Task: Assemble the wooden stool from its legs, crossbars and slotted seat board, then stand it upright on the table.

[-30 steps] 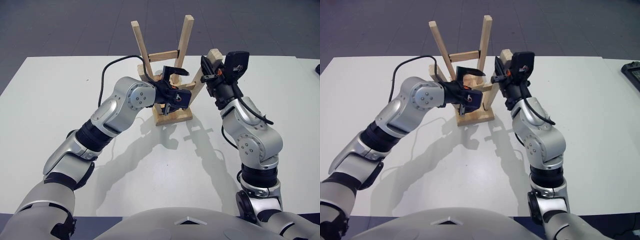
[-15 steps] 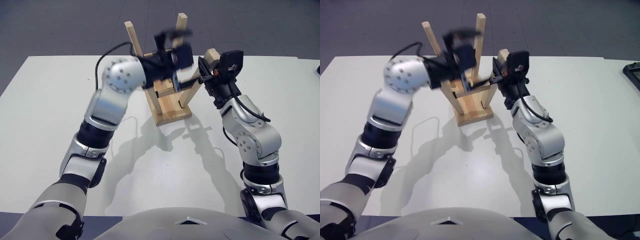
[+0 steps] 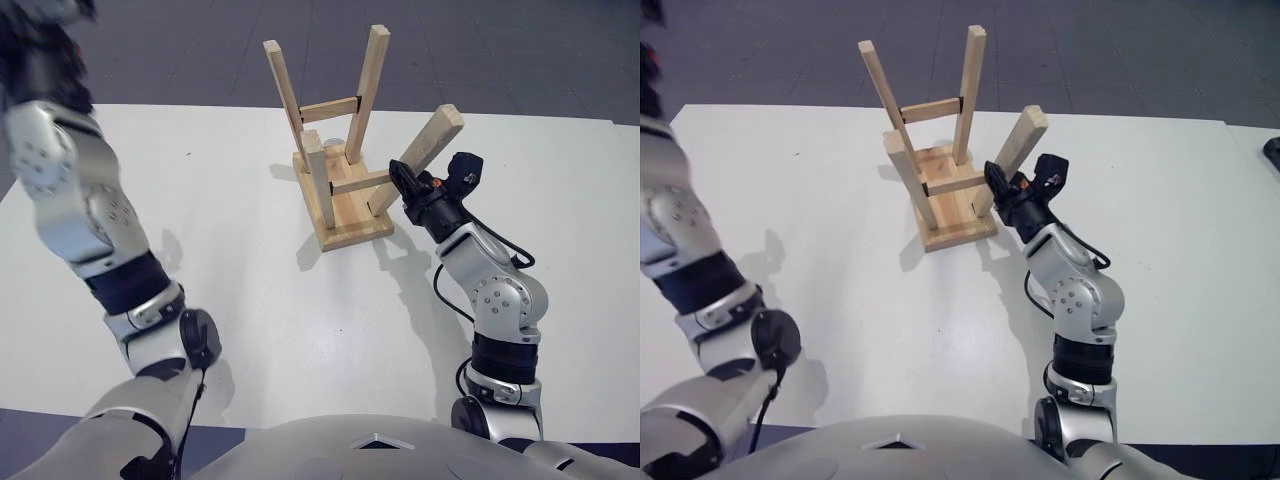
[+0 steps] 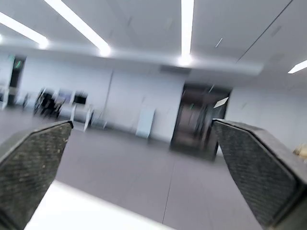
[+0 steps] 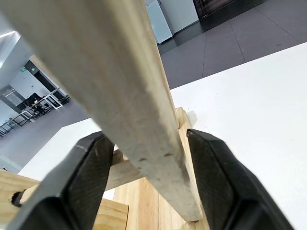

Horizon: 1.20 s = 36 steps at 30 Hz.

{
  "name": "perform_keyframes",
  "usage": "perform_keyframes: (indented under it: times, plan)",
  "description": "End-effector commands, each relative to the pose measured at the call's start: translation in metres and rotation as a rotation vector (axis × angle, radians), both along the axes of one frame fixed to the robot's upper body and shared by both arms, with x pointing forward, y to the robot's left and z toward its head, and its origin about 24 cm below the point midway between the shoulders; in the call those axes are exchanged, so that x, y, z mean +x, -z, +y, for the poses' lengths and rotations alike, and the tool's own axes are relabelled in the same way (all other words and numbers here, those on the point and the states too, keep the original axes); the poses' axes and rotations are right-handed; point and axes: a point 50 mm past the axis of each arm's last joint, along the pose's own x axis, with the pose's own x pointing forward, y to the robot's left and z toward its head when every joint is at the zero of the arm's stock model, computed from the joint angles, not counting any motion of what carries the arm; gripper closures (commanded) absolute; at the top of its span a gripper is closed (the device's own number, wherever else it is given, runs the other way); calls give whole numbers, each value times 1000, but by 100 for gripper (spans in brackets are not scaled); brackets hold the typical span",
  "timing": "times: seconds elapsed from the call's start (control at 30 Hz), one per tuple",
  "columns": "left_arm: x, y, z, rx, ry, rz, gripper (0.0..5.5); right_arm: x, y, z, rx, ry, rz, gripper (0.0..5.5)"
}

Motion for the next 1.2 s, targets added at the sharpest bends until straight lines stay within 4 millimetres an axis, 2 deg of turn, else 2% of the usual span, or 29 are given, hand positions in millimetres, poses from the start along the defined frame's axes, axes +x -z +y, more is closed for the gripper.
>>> perform_keyframes:
  times: [0.03,0.13,0.33,0.4,0.53,0.63,0.73,0.8,0.97,1.03,1.1,1.17,1.2]
  plan:
    - [1,51,-5,-139,-53,172,10,2,-5,-1,-51,17,-53,211]
    - [1,50,-8,-129,-65,158,10,4,-24,-5,-17,42,-160,166]
    - [2,37,-3,-120,-98,110,10,15,-42,-4,-38,82,-300,78]
    - [3,33,0,-118,-112,101,10,18,-29,2,-98,62,-228,51]
    - [3,31,2,-108,-119,111,10,10,27,8,-532,-33,-7,14]
    - [1,38,-1,-99,-101,150,10,7,41,3,-544,-10,89,14]
    - [2,46,-8,-109,-75,190,10,12,26,6,-458,9,-7,14]
    - [4,45,-17,-95,-30,187,10,13,9,6,-345,19,-106,14]
    - [-8,35,-63,96,253,113,10,4,-47,-14,19,14,-401,14]
    - [-15,42,-70,122,302,119,10,-2,-72,-28,171,4,-539,14]
    - [-19,53,-63,109,263,168,10,-7,-94,-46,329,26,-653,14]
    - [-23,61,-58,96,231,204,10,-7,-104,-67,458,94,-697,14]
    - [-27,65,-51,75,181,223,10,0,-102,-86,510,197,-669,14]
